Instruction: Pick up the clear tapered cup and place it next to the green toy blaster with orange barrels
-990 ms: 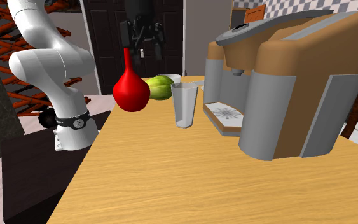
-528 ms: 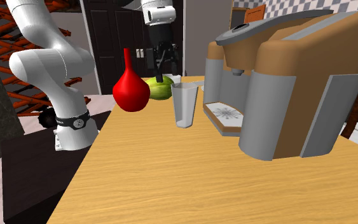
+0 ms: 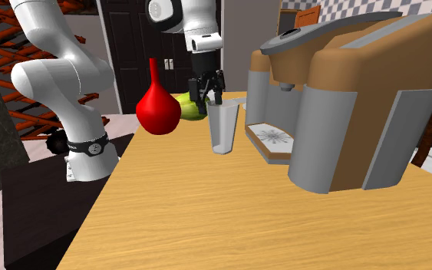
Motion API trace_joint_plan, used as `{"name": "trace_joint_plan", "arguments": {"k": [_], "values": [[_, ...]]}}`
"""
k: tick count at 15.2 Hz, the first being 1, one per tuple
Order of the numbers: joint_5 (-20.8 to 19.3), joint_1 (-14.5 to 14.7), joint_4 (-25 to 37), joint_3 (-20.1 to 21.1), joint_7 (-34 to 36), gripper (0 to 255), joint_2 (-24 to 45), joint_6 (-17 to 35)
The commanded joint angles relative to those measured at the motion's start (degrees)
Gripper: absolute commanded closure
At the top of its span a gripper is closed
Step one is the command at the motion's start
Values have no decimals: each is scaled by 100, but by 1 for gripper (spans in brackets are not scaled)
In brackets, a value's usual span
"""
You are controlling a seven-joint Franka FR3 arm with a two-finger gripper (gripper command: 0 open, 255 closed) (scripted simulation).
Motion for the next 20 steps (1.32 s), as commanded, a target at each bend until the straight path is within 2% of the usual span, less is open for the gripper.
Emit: {"name": "trace_joint_plan", "arguments": {"k": [1,2,10,11,20], "values": [[-1,-12,-56,47,6,0,123,183],[0,-19,-108,87,15,0,220,331],[-1,-18,-108,86,15,0,219,330],[-1,-18,-108,86,15,255,219,330],[-1,-18,-108,86,15,255,220,332]]}}
